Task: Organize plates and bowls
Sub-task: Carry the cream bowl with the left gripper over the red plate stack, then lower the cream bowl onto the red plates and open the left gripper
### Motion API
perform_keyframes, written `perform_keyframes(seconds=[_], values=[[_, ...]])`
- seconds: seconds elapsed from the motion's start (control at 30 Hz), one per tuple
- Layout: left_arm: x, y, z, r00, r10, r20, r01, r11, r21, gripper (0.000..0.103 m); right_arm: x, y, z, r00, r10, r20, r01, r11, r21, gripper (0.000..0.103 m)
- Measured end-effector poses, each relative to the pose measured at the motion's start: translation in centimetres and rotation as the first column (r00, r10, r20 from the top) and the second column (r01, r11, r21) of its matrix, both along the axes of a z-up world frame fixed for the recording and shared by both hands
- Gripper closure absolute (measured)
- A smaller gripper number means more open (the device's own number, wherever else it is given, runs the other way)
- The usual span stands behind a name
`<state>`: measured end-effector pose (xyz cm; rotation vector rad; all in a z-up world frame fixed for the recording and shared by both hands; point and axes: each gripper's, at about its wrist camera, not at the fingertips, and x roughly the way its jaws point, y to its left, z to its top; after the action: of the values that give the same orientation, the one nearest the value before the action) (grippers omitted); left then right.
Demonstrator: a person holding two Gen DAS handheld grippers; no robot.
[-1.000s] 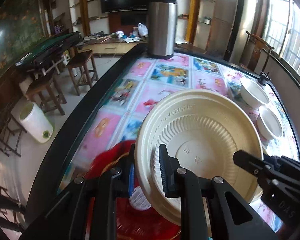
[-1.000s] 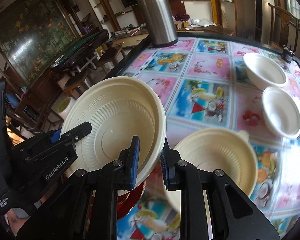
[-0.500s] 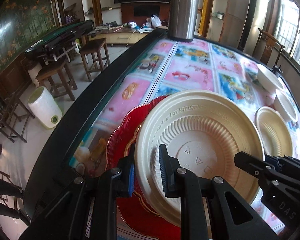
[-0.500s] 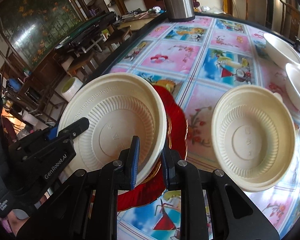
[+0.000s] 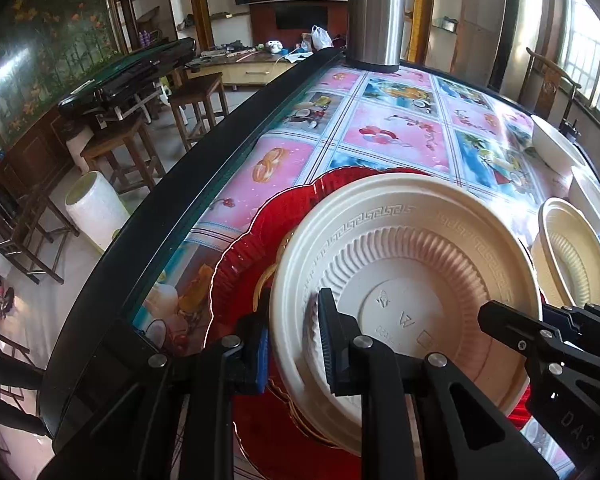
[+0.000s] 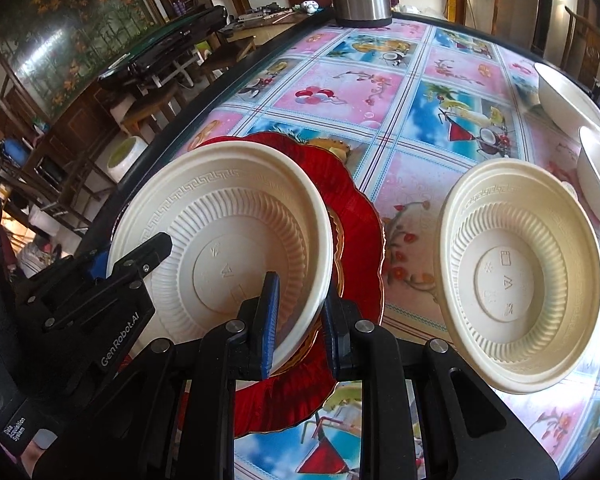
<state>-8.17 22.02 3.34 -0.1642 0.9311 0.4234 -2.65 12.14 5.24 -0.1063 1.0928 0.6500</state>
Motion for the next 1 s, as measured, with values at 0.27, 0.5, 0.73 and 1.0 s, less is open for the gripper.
perform_keyframes(seconds=[0.27,0.5,0.73,1.0], values=[[-0.1,0.0,0.0,1.000,0.008,0.016,-0.007,1.000,-0.008,0.081,-0.2,0.1,0.0,1.000,-0.004,0.011,0.004,1.000,-0.006,0.082],[-0.3,-0.6,0.4,0.999,-0.005,0.054,0.005,1.000,-0.010,0.044,-0.6,0.2,0.3,1.000,0.005,0.022,-0.005,1.000,-0.010,0.080],[-0.9,-0.1,1.6,0.994,0.026,0.103,-0.027,1.000,0.009,0.032,-1.0,-0.2,1.2,0.999,0.003,0.045,-0.003,1.000,0.002,0.080],[-1.6,0.1,2.9,0.988,0.041,0.152,-0.044,0.999,0.015,0.032,-2.1,-1.7,3.9,0.994,-0.018,0.104,0.012,0.998,0.062,0.079]])
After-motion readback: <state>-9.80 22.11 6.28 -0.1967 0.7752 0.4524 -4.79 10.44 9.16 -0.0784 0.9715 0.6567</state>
